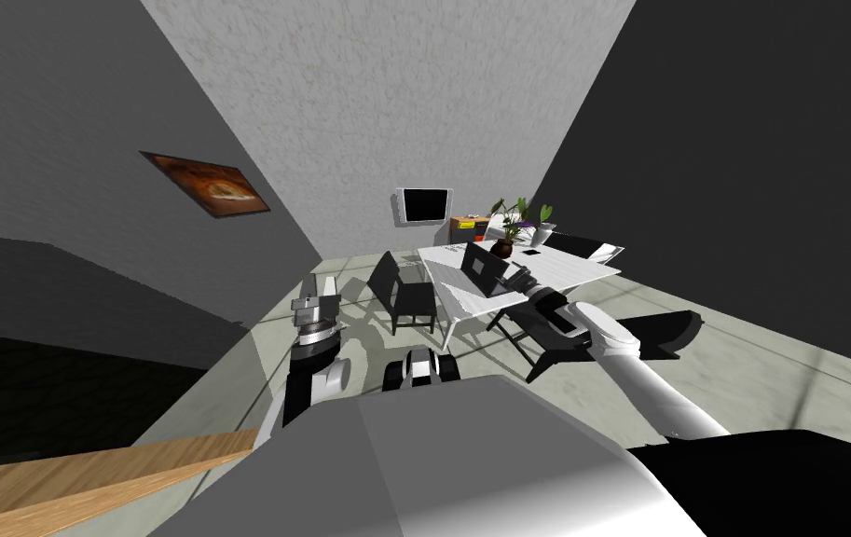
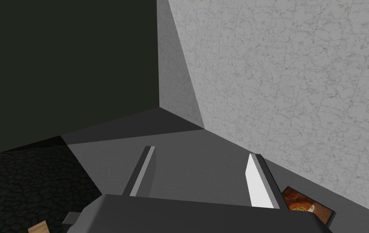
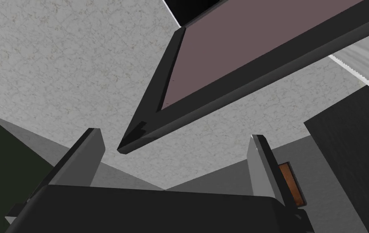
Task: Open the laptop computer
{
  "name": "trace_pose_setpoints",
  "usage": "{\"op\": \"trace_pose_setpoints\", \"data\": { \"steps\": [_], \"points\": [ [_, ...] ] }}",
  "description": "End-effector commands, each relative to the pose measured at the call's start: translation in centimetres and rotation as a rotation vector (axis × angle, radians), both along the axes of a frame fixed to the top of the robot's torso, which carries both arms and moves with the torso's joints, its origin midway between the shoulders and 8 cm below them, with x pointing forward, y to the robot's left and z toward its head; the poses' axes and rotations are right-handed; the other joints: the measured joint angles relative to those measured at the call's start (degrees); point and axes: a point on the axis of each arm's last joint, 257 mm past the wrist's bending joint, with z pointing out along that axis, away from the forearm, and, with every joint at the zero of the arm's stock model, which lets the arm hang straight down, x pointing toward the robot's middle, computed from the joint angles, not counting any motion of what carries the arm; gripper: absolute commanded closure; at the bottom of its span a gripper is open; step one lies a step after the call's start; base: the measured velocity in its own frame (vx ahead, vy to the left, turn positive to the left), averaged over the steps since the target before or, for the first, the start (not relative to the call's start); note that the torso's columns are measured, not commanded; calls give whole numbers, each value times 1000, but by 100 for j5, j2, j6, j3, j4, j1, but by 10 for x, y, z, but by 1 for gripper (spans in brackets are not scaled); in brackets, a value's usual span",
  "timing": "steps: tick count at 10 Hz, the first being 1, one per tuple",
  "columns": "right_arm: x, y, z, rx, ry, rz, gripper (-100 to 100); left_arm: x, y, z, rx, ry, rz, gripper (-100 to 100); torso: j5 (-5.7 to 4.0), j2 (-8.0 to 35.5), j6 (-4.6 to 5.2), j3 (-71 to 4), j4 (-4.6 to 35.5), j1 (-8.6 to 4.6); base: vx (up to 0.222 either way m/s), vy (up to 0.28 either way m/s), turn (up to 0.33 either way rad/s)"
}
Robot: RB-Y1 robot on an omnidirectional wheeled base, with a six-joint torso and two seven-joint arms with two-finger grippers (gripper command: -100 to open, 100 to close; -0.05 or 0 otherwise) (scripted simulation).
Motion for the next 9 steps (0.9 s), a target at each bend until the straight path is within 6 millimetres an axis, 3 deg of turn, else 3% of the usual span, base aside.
{"op": "trace_pose_setpoints", "data": {
  "steps": [1,2,9],
  "points": [
    [0,-1,0,-6,0,-1,-100,0,0,0,0,0,0,0,-1,2,1,1,0,-5,0,0,0],
    [0,-1,0,-6,0,-1,100,0,0,0,0,0,0,0,-2,3,0,2,1,-6,6,-5,-5],
    [8,-26,-3,266,41,-34,100,0,0,0,0,0,0,0,-45,-32,17,-16,-34,-70,-21,-64,53]
  ]
}}
